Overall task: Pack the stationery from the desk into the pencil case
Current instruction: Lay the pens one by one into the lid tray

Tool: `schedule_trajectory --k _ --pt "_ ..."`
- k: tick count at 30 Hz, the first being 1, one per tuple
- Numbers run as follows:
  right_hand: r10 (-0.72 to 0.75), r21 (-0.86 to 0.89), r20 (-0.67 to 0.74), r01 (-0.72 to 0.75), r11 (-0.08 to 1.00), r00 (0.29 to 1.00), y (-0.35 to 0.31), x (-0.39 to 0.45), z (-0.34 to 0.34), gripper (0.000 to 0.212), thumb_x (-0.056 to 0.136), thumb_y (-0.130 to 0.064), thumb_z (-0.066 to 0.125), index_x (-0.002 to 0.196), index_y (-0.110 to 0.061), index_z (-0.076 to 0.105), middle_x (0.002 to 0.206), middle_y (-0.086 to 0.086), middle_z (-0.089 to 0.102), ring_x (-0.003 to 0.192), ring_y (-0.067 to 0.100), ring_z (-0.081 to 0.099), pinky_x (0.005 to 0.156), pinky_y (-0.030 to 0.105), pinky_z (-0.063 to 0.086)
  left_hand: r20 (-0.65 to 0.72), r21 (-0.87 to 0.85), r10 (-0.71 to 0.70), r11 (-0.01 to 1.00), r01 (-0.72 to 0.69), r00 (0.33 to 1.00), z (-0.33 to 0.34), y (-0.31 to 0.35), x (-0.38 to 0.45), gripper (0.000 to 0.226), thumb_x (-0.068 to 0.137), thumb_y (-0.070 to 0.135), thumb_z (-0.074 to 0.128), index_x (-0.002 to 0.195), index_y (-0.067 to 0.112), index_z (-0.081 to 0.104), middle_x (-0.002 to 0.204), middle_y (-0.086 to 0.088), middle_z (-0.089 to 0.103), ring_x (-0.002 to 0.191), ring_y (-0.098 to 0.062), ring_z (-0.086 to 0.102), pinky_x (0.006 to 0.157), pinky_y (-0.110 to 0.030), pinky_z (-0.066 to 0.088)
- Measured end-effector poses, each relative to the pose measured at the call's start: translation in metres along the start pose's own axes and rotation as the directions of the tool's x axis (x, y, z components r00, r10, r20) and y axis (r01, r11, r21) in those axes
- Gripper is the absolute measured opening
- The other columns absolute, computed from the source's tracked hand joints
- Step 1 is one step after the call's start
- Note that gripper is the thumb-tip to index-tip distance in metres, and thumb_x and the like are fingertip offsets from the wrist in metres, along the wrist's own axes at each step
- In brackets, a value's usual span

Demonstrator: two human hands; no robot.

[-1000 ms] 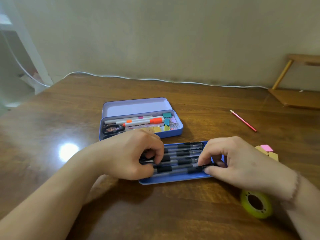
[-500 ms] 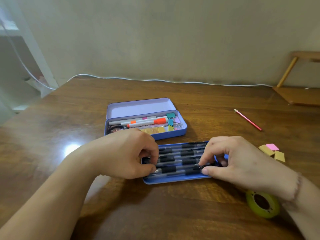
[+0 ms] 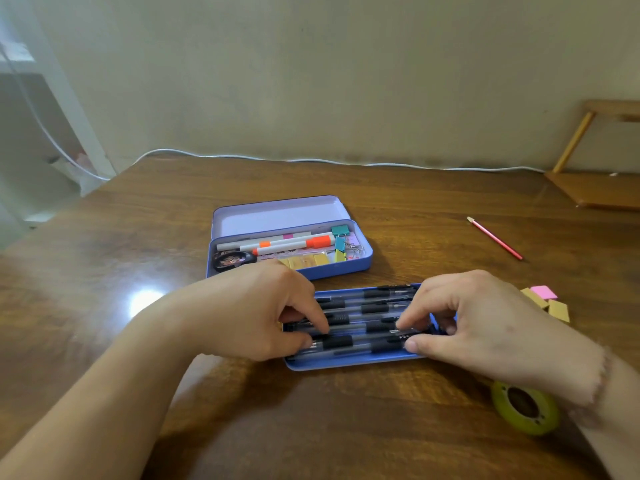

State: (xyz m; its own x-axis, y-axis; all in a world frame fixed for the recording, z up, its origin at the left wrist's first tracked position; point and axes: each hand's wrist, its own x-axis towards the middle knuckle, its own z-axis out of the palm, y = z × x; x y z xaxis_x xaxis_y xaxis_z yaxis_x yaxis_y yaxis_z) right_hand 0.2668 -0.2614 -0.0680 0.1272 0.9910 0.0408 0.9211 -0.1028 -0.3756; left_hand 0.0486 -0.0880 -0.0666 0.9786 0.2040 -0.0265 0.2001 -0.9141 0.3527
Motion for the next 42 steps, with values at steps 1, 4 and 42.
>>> schedule_trajectory --k 1,4,42 --pt "0.003 -0.013 -0.003 -0.003 1.0 1.0 0.0 0.0 0.0 0.016 0.069 -0.053 0.072 0.085 -0.049 0.069 0.085 -0.028 0.063 0.077 -0.008 0.053 0.06 0.021 0.038 0.005 0.001 -0.005 1.0 0.005 1.0 0.0 0.0 0.0 0.03 0.081 0.037 0.068 0.109 0.046 0.068 0.074 0.016 0.055 0.072 -0.007 0.057 0.059 -0.014 0.043" --pt "0.006 -0.04 0.004 -0.006 0.999 1.0 -0.002 0.0 0.0 0.016 0.07 -0.054 0.07 0.085 -0.05 0.069 0.086 -0.028 0.062 0.079 -0.008 0.053 0.059 0.019 0.034 0.022 0.008 -0.007 1.0 0.007 1.0 0.0 0.001 0.0 0.033 0.081 0.041 0.069 0.113 0.047 0.066 0.079 0.021 0.054 0.073 -0.006 0.057 0.06 -0.014 0.043" --pt "0.328 0.097 -0.511 -0.326 0.94 0.795 0.065 0.007 -0.025 0.024 0.072 -0.058 0.066 0.08 -0.035 0.071 0.077 -0.014 0.068 0.072 0.006 0.059 0.059 0.027 0.042 -0.103 0.122 0.086 0.99 -0.073 0.991 0.012 0.004 0.008 0.071 0.072 0.071 0.065 0.133 0.041 0.045 0.135 0.026 0.036 0.132 0.004 0.028 0.109 -0.018 0.028"
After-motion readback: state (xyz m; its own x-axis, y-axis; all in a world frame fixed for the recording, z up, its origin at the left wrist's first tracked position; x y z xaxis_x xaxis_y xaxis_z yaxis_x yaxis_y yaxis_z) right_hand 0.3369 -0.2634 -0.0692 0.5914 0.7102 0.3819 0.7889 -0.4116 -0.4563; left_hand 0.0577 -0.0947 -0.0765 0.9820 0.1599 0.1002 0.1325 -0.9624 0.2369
